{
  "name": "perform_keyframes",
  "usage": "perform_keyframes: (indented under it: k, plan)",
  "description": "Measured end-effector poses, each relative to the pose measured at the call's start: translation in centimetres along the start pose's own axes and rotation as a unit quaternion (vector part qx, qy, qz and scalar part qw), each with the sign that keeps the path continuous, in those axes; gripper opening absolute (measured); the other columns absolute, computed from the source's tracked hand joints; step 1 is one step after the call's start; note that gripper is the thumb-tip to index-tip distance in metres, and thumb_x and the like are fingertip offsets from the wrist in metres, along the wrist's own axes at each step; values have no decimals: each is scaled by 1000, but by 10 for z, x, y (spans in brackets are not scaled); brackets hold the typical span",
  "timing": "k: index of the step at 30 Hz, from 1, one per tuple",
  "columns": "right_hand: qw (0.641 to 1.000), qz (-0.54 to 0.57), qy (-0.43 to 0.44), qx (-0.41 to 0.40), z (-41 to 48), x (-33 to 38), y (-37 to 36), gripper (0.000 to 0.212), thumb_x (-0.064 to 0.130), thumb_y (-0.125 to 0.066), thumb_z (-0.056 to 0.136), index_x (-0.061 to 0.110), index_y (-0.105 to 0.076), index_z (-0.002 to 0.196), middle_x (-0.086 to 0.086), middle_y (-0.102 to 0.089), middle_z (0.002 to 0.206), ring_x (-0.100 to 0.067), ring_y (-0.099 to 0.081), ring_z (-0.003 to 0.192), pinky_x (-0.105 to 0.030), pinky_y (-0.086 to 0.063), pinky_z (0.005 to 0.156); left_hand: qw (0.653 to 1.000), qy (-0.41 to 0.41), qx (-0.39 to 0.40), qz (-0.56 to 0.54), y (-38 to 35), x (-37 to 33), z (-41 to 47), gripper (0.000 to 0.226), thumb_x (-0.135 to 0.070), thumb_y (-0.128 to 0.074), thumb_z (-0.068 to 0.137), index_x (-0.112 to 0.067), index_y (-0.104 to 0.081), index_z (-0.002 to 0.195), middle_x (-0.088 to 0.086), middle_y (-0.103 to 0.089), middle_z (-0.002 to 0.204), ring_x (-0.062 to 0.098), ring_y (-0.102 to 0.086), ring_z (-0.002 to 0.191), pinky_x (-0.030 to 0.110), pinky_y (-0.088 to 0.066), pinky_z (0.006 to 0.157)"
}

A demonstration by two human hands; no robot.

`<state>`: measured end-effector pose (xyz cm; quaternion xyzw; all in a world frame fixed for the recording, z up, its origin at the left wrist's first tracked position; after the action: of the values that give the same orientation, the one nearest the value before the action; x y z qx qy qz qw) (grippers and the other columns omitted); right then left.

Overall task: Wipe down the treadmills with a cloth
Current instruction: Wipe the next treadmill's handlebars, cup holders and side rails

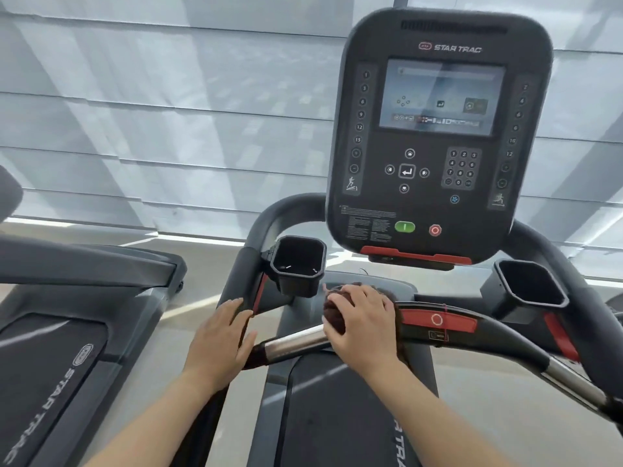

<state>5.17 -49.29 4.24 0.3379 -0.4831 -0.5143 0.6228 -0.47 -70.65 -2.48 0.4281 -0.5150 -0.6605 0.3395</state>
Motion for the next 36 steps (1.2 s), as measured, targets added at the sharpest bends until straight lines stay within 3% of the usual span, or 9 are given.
perform_keyframes:
  k: [5, 11, 14, 16, 20, 26, 36]
  plan:
    - [995, -25, 78, 63, -2, 48, -28, 34, 45, -63, 76, 24, -64, 104, 1, -64, 107, -28, -56, 104, -46, -45, 89, 999, 21, 28, -13, -27, 20, -15, 48, -36, -38, 95, -20, -37, 140, 2, -14, 157, 19, -7, 144, 33, -12, 115]
    - [986, -35, 64, 151, 5, 50, -41, 50, 54, -51, 81, 29, -53, 124, 1, -56, 122, -25, -48, 113, -42, -38, 99, 999, 20, 7, -46, -25, 20, -11, 41, -24, -43, 93, -17, -46, 134, 4, -22, 154, 21, -14, 143, 34, -11, 115]
    - [976, -89, 44, 191, 14, 47, -50, 51, 61, -50, 79, 33, -54, 122, 1, -52, 127, -28, -42, 120, -52, -28, 104, 999, 22, 9, -43, -27, 23, -11, 40, -23, -43, 93, -17, -47, 132, 4, -22, 154, 22, -14, 143, 36, -14, 116]
    - [971, -103, 29, 214, 15, 49, -57, 50, 62, -50, 78, 32, -55, 118, 0, -52, 125, -30, -43, 117, -53, -31, 101, 999, 22, 9, -43, -27, 23, -11, 39, -23, -44, 92, -18, -49, 130, 4, -23, 154, 22, -15, 143, 37, -17, 116]
    - [981, -84, 29, 172, 7, 50, -53, 45, 58, -53, 77, 28, -58, 110, -1, -58, 112, -29, -49, 100, -41, -41, 85, 998, 31, 15, -49, -29, 24, -12, 37, -25, -42, 93, -20, -50, 129, 1, -19, 155, 20, -11, 143, 37, -22, 114]
    - [995, -54, 70, 56, -13, 53, -43, 34, 44, -69, 68, 23, -66, 94, -3, -66, 101, -30, -58, 91, -42, -50, 75, 998, 39, 15, -51, -31, 25, -12, 34, -25, -43, 92, -22, -54, 124, 0, -19, 155, 20, -11, 143, 39, -26, 112]
    - [987, -48, 123, 93, -12, 116, -93, 32, 49, -67, 68, 25, -66, 90, 0, -66, 95, -28, -61, 87, -42, -51, 75, 976, 76, -41, -202, -13, 37, -13, 35, -9, -42, 91, -18, -56, 122, -4, -38, 147, 13, -30, 135, 31, -26, 110]
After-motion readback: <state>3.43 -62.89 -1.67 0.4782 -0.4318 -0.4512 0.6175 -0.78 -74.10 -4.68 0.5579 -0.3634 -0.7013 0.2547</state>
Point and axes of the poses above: each hand's wrist, its own z-axis towards the middle knuckle, its own y-axis out of the back of the hand, x = y × z, the point moved 10 cm from there along z, towards the middle knuckle
